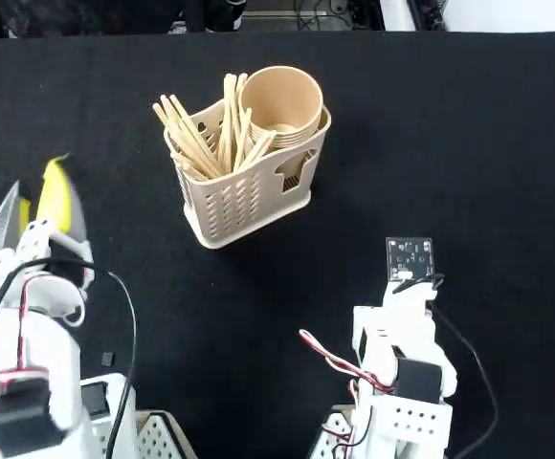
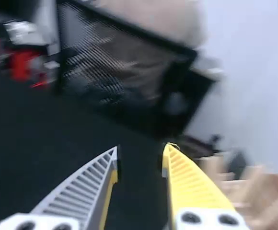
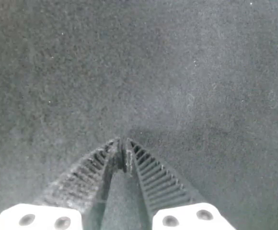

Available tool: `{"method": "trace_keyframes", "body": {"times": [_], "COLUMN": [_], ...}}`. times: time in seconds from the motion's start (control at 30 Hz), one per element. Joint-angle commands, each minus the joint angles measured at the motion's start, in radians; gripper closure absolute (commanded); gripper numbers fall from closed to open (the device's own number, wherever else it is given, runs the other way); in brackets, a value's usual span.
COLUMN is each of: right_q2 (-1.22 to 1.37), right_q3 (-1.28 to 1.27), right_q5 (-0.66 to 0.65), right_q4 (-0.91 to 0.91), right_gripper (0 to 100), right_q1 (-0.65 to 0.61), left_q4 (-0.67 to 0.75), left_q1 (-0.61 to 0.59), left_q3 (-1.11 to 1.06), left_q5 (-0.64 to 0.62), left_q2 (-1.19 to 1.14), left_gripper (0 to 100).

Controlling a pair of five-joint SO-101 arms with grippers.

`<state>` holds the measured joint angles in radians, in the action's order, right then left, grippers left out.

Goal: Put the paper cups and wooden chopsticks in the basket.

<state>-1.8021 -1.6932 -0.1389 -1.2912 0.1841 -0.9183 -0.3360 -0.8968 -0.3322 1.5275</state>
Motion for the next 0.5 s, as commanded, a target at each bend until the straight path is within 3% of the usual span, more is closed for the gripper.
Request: {"method": "trace_keyframes", "body": {"times": [0.0, 0.17, 0.33, 0.47], "right_q2": [-0.067, -0.067, -0.067, -0.067], "right_q3": [0.008, 0.008, 0.008, 0.008], "right_q5": [0.003, 0.003, 0.003, 0.003], "right_q4": [-0.003, -0.003, -0.003, -0.003], "right_gripper": [98.5, 98.5, 98.5, 98.5], "right_q1": [-0.011, -0.011, -0.011, -0.011], "left_q4": [0.112, 0.155, 0.161, 0.055], "left_q1": [-0.085, -0.094, -0.093, -0.130], "left_q3": [-0.311, -0.630, -0.792, -0.794], "left_q5": [0.144, 0.339, 0.532, 0.560], "left_q2": [0.115, 0.311, 0.281, 0.290], "left_gripper": [84, 85, 94, 95]}}
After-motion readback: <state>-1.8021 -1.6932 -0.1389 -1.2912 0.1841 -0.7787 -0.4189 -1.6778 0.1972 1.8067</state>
